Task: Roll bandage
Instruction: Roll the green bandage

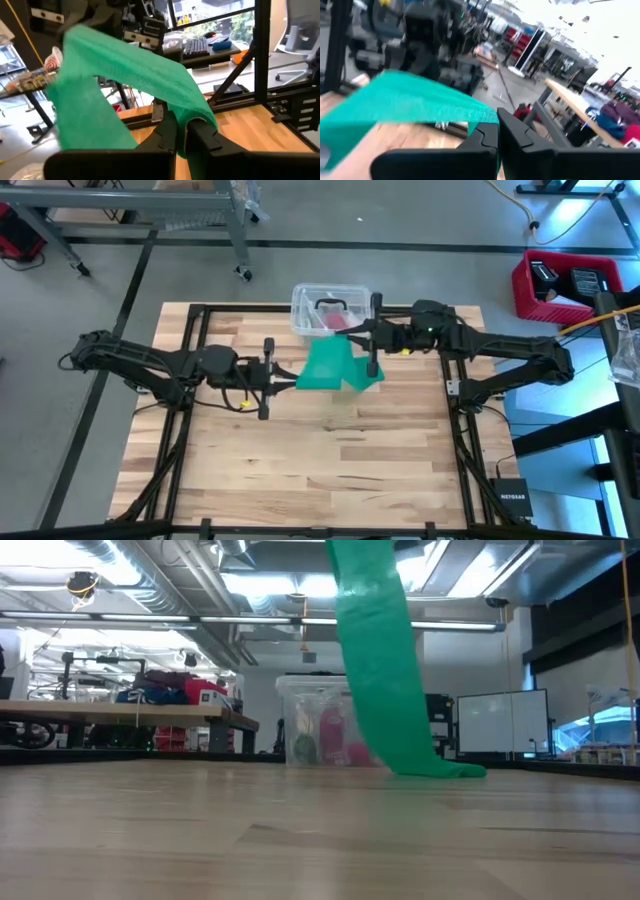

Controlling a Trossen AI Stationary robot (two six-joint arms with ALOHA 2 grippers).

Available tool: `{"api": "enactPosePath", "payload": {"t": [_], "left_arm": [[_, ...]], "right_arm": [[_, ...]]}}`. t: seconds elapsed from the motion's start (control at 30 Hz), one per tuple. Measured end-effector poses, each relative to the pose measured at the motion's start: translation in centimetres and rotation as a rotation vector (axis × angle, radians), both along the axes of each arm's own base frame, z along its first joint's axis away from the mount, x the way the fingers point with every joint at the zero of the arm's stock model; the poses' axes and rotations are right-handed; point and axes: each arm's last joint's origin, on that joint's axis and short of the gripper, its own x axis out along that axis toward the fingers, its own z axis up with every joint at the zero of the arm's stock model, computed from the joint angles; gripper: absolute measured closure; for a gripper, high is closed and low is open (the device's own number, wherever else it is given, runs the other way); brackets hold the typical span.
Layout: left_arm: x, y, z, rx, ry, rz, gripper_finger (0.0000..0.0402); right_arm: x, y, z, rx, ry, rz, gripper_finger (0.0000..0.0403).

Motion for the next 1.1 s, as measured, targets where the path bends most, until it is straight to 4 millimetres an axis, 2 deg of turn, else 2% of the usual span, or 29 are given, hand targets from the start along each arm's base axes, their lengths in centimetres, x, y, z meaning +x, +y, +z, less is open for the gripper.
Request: {"api": "enactPosePath", "payload": {"t": [0.2, 0.33, 0.43, 0.67, 0.8, 0.97, 1.1], "left_arm": [[-0.3, 0.0, 0.2, 0.007, -0.005, 0.007, 0.0391], [-0.4, 0.5, -0.4, -0.008, 0.061, 0.065, 0.0391], [0.1, 0.9, -0.8, -0.015, 0.074, 0.078, 0.0391], [0.6, 0.4, -0.1, -0.005, -0.025, -0.069, 0.0391], [0.6, 0.3, -0.1, -0.032, -0.021, -0.082, 0.0391], [0.6, 0.1, 0.3, -0.052, -0.067, -0.155, 0.0391], [0.3, 0.1, 0.9, -0.053, -0.115, -0.173, 0.0391]], "right_arm": [[-0.3, -0.1, -0.6, -0.017, 0.077, -0.067, 0.04], [-1.7, 0.1, 1.1, -0.038, -0.021, -0.039, 0.0401], [-1.9, 0.3, 1.7, -0.049, -0.078, -0.001, 0.0401], [0.3, -0.3, -0.2, -0.046, 0.002, -0.004, 0.04], [1.6, -0.5, -1.2, -0.079, 0.037, -0.004, 0.04], [2.5, -0.6, -1.4, -0.121, 0.006, 0.003, 0.0399], [2.5, -0.8, -1.9, -0.114, 0.046, -0.005, 0.0399]]}}
